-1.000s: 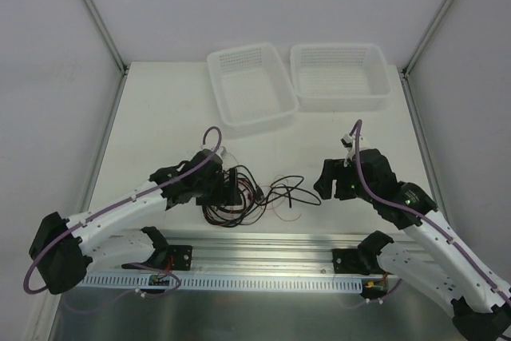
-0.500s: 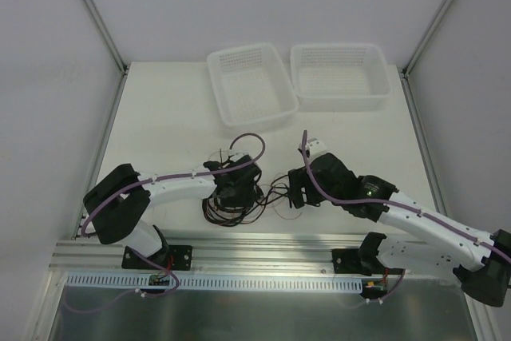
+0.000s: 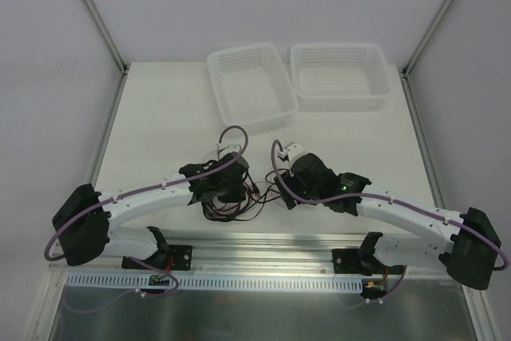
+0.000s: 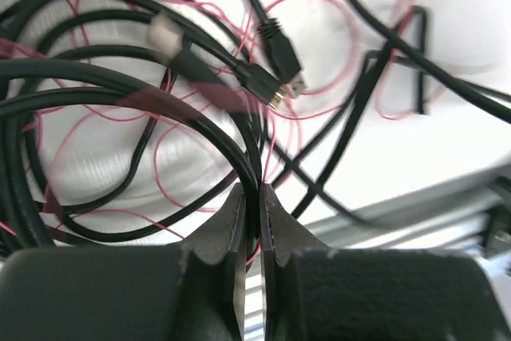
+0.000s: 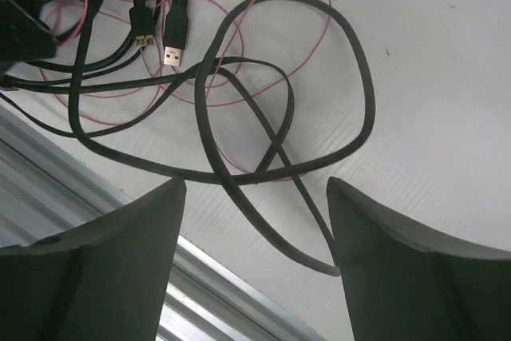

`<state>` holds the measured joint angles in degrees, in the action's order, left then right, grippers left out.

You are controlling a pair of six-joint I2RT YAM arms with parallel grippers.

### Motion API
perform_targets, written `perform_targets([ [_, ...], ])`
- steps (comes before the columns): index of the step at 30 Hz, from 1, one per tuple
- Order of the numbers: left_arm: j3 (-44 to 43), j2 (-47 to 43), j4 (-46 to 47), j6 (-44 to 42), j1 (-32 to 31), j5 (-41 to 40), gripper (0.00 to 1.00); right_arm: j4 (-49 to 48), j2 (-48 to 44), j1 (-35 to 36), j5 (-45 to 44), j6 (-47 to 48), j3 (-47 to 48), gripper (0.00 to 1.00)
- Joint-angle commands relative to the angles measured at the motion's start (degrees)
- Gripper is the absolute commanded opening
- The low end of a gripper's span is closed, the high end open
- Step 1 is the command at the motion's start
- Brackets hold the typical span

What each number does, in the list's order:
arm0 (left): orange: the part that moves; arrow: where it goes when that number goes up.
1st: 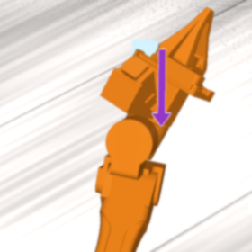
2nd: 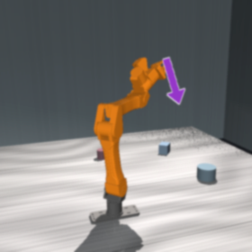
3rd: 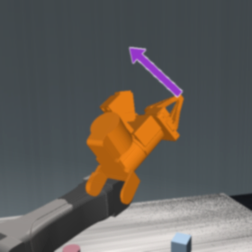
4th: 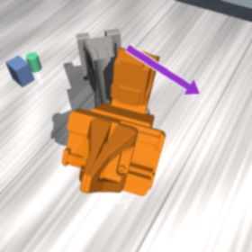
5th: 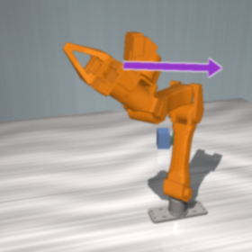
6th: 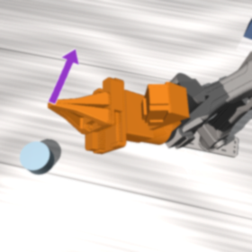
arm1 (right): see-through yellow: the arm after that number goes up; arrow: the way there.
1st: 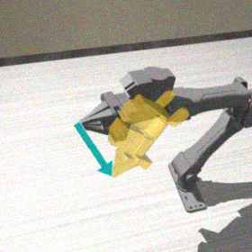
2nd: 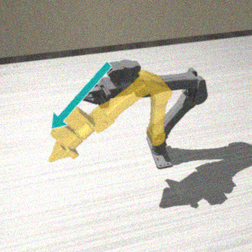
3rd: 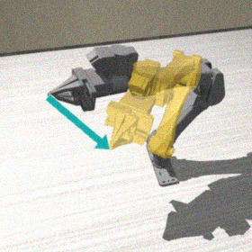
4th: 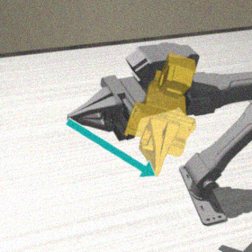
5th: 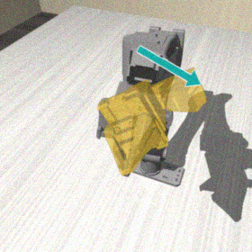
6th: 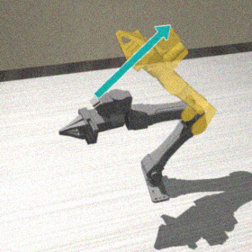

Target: Untangle the cables

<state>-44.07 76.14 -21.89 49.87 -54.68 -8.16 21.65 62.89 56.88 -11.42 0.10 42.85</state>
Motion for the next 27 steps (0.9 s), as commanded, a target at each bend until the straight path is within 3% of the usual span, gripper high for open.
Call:
perform_targets([
  [1,0.13,-7.12,-1.22,-1.88,0.88,-1.25,0.00,-3.54,1.70,0.25,2.11,2.63,-0.92,0.74],
  [4,0.13,-10.99,-2.19,-2.75,2.20,0.25,0.00,-5.03,2.23,-0.10,1.14,2.01,-2.77,0.58],
  [5,0.04,-11.88,-2.54,-3.02,2.81,0.17,0.00,-5.12,2.23,-0.19,0.79,1.49,-3.12,0.43],
  [7,0.56,-14.43,-4.03,-3.90,3.87,-0.27,0.00,-3.64,1.10,-0.37,-1.23,0.87,-3.04,0.26],
  [8,0.92,-15.22,-4.56,-4.16,4.57,-0.45,0.00,-2.59,0.31,-0.54,-2.11,0.52,-2.60,0.12],
  [11,3.99,-17.77,-6.06,-5.30,9.92,0.69,0.00,1.98,-5.48,-0.54,-5.09,0.60,-0.14,0.01],
  [19,12.86,-22.35,-7.11,-8.47,24.33,1.22,0.00,20.88,-22.45,-5.10,-18.19,0.08,12.68,0.01],
  [27,14.81,-18.32,-7.11,-9.09,30.77,-0.88,0.00,30.98,-33.36,-6.70,-29.61,-1.76,23.32,0.01],
])
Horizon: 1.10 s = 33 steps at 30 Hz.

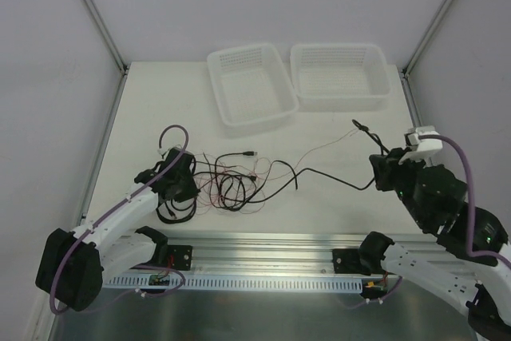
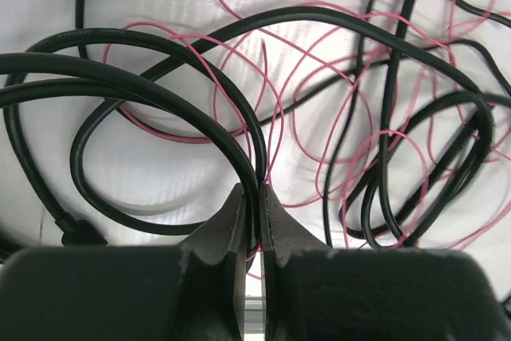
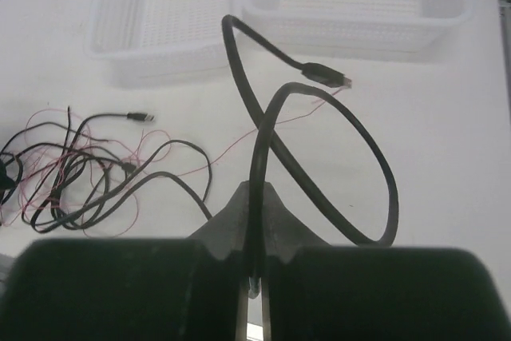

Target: Untangle the cables

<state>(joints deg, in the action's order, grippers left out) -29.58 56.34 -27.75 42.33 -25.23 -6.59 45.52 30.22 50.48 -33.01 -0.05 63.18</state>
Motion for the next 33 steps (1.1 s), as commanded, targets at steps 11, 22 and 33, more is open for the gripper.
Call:
perform_targets([
  [11,-2.41,3.52,-0.82,-2.60,1.94,1.05,0.00,12.58,2.37,-0.21,-11.38,-11.89,-6.30,0.12],
  [22,-5.48,1.41,0.15,-4.09,1.77,13.79,0.24,1.70,16.44,2.59,15.15,-1.02,-7.81,0.71],
  [33,-4.35,-2.29,0.41,-2.86,1.50,18.37,0.76,-17.38,37.35,17.36,37.23,9.54,-8.68,0.71],
])
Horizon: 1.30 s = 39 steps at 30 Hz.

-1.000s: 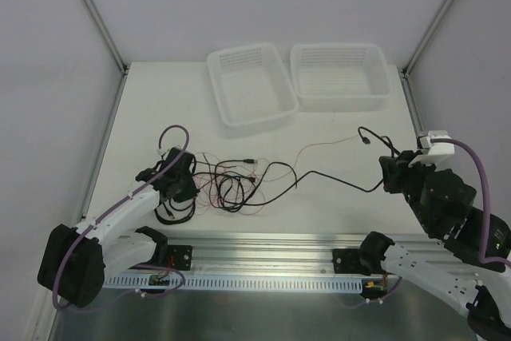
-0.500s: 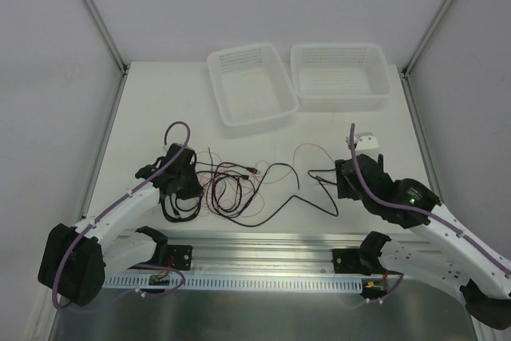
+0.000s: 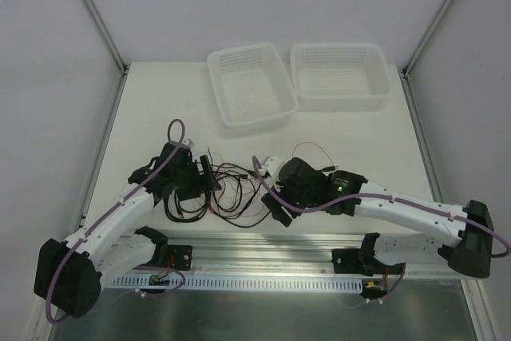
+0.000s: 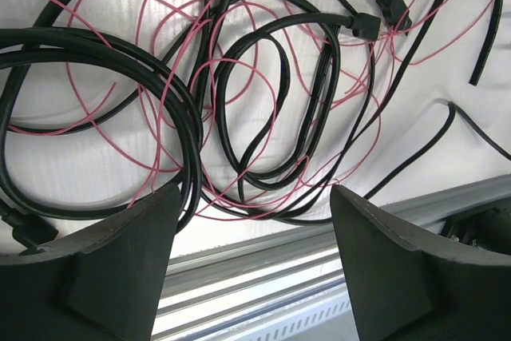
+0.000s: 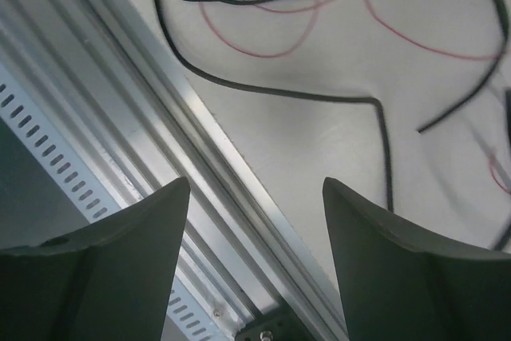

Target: Untangle the cables

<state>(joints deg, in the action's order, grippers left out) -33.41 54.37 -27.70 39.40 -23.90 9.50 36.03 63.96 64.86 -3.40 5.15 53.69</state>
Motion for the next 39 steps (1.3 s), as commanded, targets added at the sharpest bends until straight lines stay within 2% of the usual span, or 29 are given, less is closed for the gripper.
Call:
perform_targets([
  [1,-0.34,0.21,0.46,0.07,0.08,2.19,0.75,-8.60,5.19,3.60,8.14,4.95,0.80,0.71],
  [5,-0.43,4.41,1.77,-0.37,-0.09,1.84,0.73,-10.62,15.20,6.06,7.71,9.61,2.38,0.71],
  [13,-1.48,12.33,6.17,-0.29,-0.09,-1.32,0.70,-11.95,27.86,7.82,9.81,16.47,7.13,0.69],
  [23,-2.10,20.68,9.07,-0.46,0.08,-6.07,0.66,-14.59,36.75,8.35,12.45,17.97,8.71,0.65],
  [26,-2.54,22.26,9.33,-0.72,0.87,-7.82,0.65,-13.54,36.50,8.79,11.49,18.06,8.36,0.56],
  [27,-2.89,22.71,9.42,-0.90,1.13,-8.09,0.65,-13.18,36.06,8.88,11.40,18.06,8.19,0.45],
  [30,-4.03,24.46,9.42,-1.16,2.71,-9.14,0.65,-11.95,35.01,8.88,9.82,17.97,6.96,0.24],
  [31,-4.38,24.90,9.42,-1.16,4.02,-9.15,0.65,-11.69,34.48,8.88,9.21,17.62,6.34,0.10],
  [32,-4.91,25.78,9.42,-1.34,4.56,-9.15,0.65,-11.60,33.86,8.79,8.07,17.44,4.77,0.05],
  [33,-5.26,26.14,9.42,-1.43,5.26,-9.15,0.65,-11.77,31.60,8.79,7.54,17.09,3.71,0.01],
  [39,-7.19,30.09,9.60,-1.17,9.74,-10.46,0.65,-8.27,19.64,8.35,3.84,13.75,-1.74,0.01],
])
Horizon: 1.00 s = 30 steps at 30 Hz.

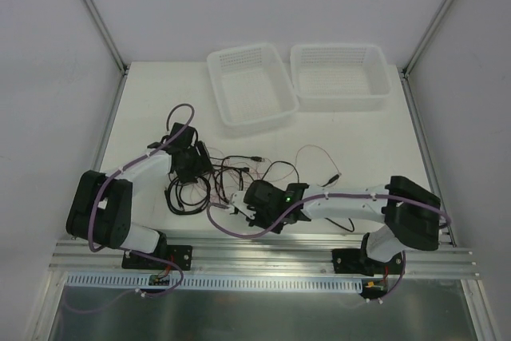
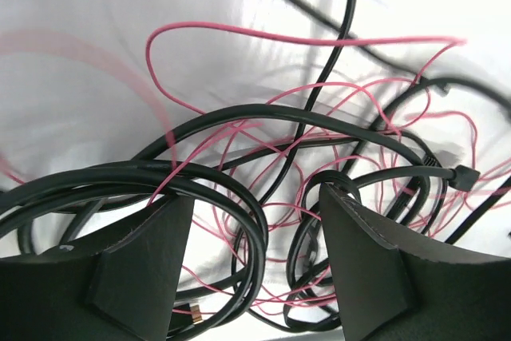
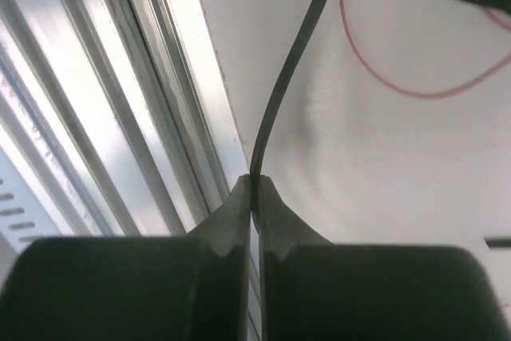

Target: Untangle the cables

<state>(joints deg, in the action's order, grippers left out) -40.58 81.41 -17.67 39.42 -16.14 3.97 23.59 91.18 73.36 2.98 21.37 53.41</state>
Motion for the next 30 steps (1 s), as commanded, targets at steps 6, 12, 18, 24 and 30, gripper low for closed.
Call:
perform_targets([
  [6,-1.61,6.66,0.27,-0.66,5.77,-4.23,0.65,14.54,-27.61,-0.67,-11.76,-4.05,-0.51,0.01],
  [12,-2.23,7.72,0.36,0.22,8.49,-4.05,0.65,22.72,-47.38,-6.82,-15.73,-3.35,4.24,0.01],
  [18,-2.75,7.63,0.27,0.40,9.81,-4.05,0.66,24.31,-56.71,-12.19,-16.78,-2.21,13.64,0.01],
  [24,-2.49,7.45,0.27,0.04,9.90,-4.23,0.66,18.16,-58.48,-12.10,-13.02,-1.68,21.72,0.01],
  [30,-2.40,7.98,0.27,-0.22,9.90,-2.12,0.64,12.27,-55.58,-12.19,-1.51,-0.36,28.59,0.01],
])
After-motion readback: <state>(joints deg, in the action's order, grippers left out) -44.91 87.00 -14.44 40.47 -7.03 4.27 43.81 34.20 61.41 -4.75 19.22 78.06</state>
